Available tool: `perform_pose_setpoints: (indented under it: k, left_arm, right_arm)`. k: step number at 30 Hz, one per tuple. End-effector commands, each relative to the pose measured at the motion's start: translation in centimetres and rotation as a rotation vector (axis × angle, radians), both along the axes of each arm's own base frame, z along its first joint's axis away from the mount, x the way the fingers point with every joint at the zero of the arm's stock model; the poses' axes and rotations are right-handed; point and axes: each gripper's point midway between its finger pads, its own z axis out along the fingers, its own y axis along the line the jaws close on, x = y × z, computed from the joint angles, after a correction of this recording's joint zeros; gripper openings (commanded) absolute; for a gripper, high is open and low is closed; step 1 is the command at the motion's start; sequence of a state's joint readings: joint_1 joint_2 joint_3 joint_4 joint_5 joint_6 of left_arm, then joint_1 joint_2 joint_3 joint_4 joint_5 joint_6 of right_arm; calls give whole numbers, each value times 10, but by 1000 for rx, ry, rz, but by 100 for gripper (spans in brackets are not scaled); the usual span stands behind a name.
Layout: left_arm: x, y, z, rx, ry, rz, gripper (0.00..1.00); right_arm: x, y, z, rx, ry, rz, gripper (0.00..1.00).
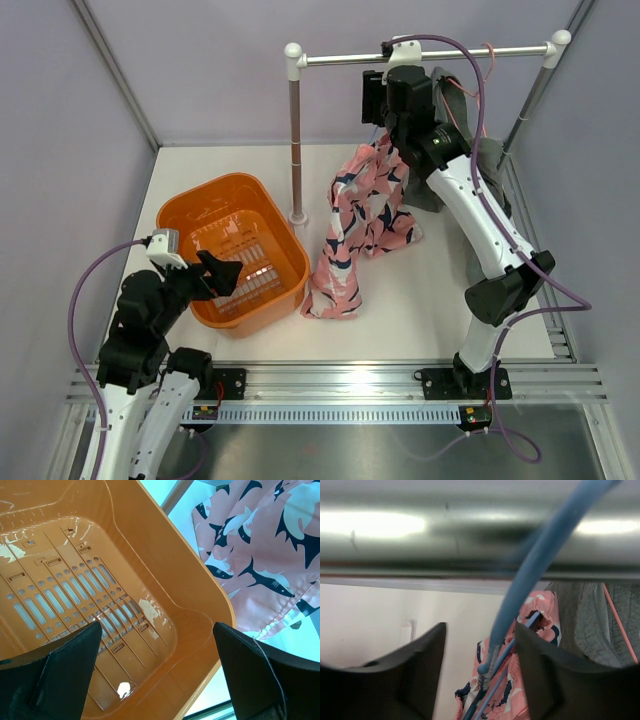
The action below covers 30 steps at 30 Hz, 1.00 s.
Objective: Remove the shorts from the hanger
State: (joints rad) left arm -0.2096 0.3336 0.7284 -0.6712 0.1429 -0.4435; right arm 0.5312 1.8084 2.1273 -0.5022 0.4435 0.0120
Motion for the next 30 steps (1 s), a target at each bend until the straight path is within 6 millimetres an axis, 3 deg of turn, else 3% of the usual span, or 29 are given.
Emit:
perform_pose_setpoints:
  k: [1,6,14,24,26,27,29,30]
  left_arm:
    - [3,0,12,-13,-50,8,99]
    - [3,0,12,-13,-48,8,99]
    - [3,1,12,-12,-47,11,99]
    - [4,1,11,-14,-45,14,99]
    - [4,1,11,-13,-42,14,99]
    - [4,1,11,-13,-42,15,99]
    - [4,0,11,-12,-42,12,99]
    - [4,1,11,-11,-42,15,99]
  right_arm:
    - [-15,-3,18,37,-24,1,71]
    - [-27,-14,38,76,-45,-37,79]
    - [-45,-33,56,133,-54,-102,79]
    - [-44,-30,48,145,-30,-101,58]
    - [-38,-26,43,141,-18,-99,57]
    - [-38,-26,51,152,-31,-97,57]
    - [-31,-21,41,141,-1,-99,57]
    - [-31,-20,47,152,-10,-98,57]
